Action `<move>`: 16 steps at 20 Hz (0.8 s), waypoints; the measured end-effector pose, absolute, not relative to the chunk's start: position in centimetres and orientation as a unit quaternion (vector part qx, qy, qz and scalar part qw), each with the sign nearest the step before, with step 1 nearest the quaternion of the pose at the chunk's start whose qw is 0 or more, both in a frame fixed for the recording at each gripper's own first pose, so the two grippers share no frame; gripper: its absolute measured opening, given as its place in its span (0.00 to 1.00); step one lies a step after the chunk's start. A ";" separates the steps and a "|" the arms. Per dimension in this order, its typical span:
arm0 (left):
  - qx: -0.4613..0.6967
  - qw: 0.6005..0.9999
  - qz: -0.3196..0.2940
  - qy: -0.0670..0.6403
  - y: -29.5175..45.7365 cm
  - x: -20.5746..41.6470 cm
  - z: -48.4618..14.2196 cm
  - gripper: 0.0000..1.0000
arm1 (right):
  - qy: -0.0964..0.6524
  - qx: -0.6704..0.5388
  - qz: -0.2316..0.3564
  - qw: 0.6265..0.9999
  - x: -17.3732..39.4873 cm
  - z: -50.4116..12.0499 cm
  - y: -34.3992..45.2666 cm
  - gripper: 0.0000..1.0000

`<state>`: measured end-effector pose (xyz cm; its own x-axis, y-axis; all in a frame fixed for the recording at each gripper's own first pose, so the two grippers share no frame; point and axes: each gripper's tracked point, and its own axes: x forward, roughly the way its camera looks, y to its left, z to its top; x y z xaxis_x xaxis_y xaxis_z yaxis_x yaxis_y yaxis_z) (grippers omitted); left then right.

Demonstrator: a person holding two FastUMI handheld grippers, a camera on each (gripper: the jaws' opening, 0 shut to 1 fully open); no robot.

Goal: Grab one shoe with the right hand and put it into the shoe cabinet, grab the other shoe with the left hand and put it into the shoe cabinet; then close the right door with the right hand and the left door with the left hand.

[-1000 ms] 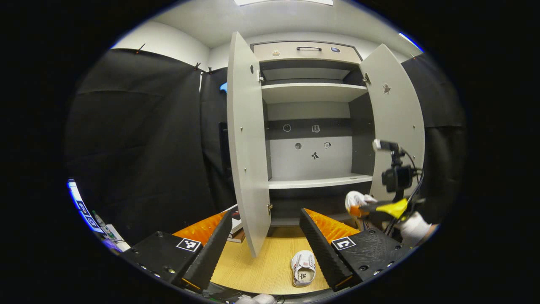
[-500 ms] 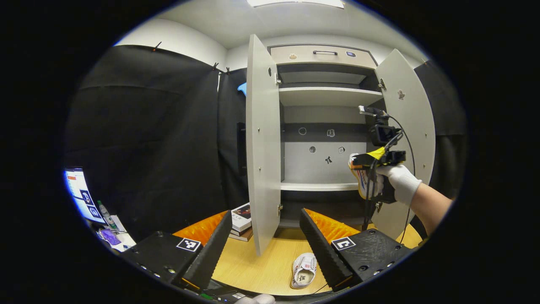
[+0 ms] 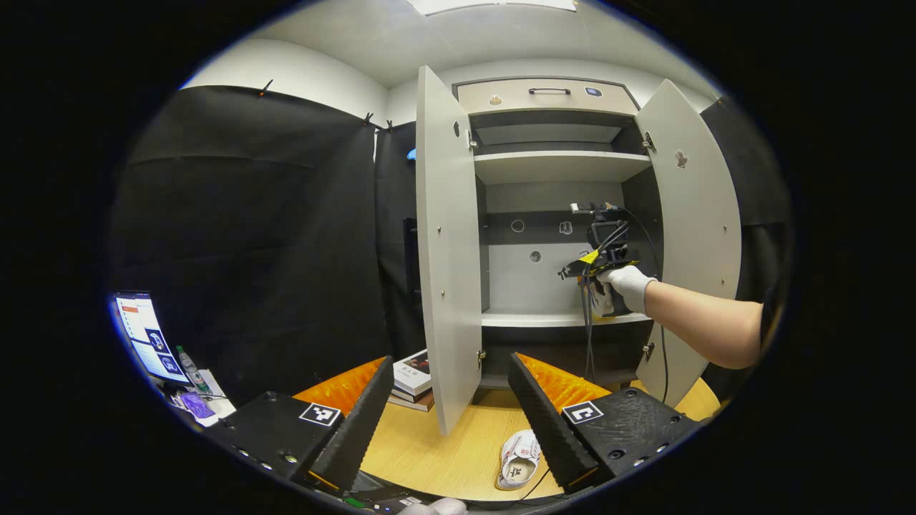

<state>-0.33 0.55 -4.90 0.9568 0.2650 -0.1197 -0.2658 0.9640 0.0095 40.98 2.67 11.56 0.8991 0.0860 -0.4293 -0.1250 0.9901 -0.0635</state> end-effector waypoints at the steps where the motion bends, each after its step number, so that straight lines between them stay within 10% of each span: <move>1: -0.003 0.989 0.132 0.061 0.4 -0.3 -4.9 0.96 | 0.239 -0.042 0.057 0.968 41.4 10.6 2.8 0.06; 13: -0.004 0.990 0.130 0.058 2.0 -0.5 -4.6 0.96 | 0.359 0.004 0.051 0.932 42.0 8.1 2.9 0.14; 16: -0.001 0.991 0.127 0.051 2.5 -0.7 -4.2 0.96 | 0.311 0.035 0.056 0.948 40.0 11.1 2.5 0.57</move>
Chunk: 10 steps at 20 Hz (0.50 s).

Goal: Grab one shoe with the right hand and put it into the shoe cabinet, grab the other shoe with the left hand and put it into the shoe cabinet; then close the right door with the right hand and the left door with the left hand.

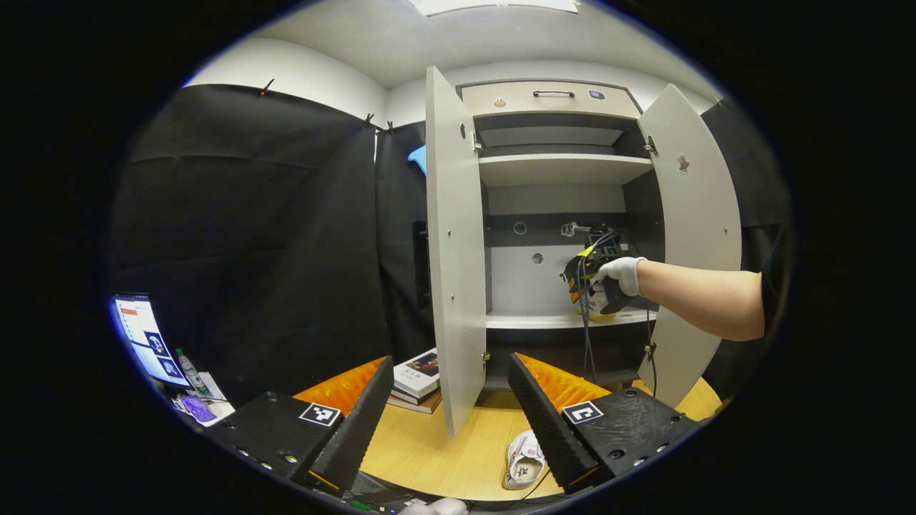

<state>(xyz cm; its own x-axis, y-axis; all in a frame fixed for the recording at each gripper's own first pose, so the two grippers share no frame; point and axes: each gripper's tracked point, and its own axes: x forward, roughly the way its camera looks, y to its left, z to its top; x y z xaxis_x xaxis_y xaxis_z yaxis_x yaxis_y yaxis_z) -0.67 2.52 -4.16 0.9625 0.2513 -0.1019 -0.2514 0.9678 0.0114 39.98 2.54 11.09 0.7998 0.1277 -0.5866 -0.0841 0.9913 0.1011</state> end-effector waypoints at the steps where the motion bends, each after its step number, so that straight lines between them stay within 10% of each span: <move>1: 0.001 0.991 0.126 0.049 2.6 -0.8 -4.0 0.96 | 0.286 0.040 0.049 0.956 39.1 12.4 2.0 0.56; 3: 0.002 0.992 0.120 0.044 2.9 -0.8 -3.8 0.96 | 0.221 0.029 0.032 0.974 36.7 15.4 0.7 0.56; 6: 0.008 0.993 0.108 0.039 3.3 -1.0 -3.7 0.96 | 0.142 0.012 0.026 0.989 31.4 18.5 0.0 0.99; 10: 0.017 0.996 0.087 0.032 3.7 -1.0 -3.8 1.00 | 0.081 0.007 0.037 0.996 23.7 19.9 -0.4 1.00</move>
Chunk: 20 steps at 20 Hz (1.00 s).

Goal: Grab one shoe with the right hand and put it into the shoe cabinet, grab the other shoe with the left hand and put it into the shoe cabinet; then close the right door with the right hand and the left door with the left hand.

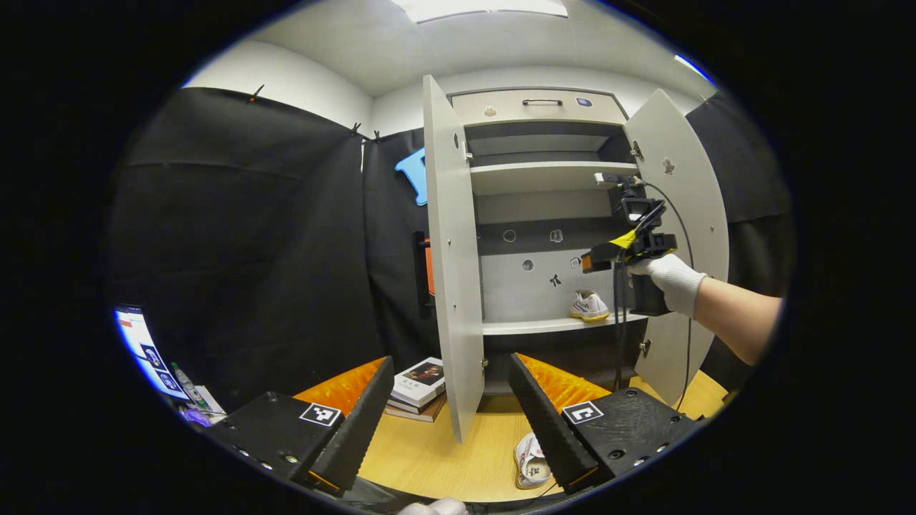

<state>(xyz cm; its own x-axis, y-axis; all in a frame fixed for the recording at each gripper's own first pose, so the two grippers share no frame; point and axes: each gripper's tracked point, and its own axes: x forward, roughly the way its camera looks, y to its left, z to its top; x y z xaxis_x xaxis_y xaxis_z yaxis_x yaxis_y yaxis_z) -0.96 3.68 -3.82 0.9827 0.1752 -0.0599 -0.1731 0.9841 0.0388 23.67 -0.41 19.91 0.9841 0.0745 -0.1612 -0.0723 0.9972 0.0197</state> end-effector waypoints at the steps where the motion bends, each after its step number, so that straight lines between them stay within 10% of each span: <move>1: 0.017 0.996 0.080 0.030 3.6 -0.9 -3.8 1.00 | 0.067 0.009 0.040 0.997 21.7 19.9 -0.5 1.00; 13: 0.034 0.999 0.002 0.027 0.6 -0.9 -5.1 1.00 | 0.033 0.010 0.038 0.999 -0.1 10.2 -4.8 1.00; 20: 0.030 0.997 -0.037 0.057 -2.6 0.3 -8.8 0.96 | 0.035 0.004 0.035 0.999 -3.2 10.4 -6.1 1.00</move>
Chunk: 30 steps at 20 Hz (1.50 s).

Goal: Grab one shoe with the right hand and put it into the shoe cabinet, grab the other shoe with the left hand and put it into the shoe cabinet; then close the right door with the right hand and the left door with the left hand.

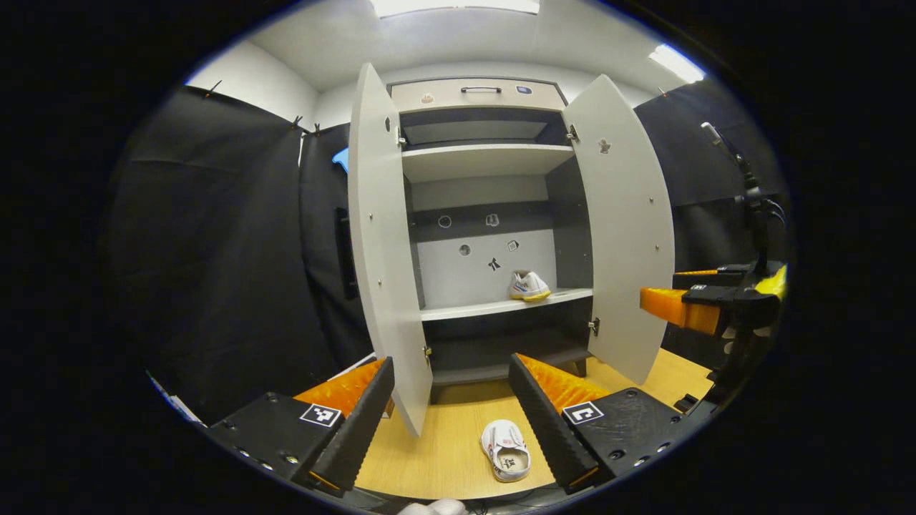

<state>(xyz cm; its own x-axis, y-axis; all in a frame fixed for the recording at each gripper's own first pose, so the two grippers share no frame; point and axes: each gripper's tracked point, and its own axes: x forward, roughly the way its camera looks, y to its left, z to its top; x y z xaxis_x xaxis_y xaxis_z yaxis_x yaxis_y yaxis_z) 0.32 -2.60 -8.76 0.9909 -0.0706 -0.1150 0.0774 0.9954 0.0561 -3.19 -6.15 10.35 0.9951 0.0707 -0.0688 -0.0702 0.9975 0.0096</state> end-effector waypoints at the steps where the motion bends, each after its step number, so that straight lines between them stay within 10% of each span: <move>1: 0.030 0.996 -0.040 0.068 -2.9 0.6 -9.9 0.96 | 0.034 0.001 0.033 0.999 -3.4 10.6 -6.4 0.99; 14: 0.051 0.953 -0.076 0.288 -6.1 2.0 -36.2 0.97 | 0.132 -0.044 0.016 0.990 -4.7 5.1 -10.3 0.99; 30: 0.081 0.936 -0.083 0.331 -7.4 13.2 -45.9 0.89 | 0.180 -0.056 0.016 0.982 -3.8 2.4 -10.6 1.00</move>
<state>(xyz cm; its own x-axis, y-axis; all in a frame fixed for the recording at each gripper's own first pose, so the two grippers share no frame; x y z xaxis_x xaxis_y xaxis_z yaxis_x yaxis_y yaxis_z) 13.20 -7.43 -45.91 0.7665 -0.1029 -0.6340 0.2098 0.9731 0.0956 -3.75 -10.56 2.36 0.9347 0.0119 -0.3553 -0.0520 0.9933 -0.1034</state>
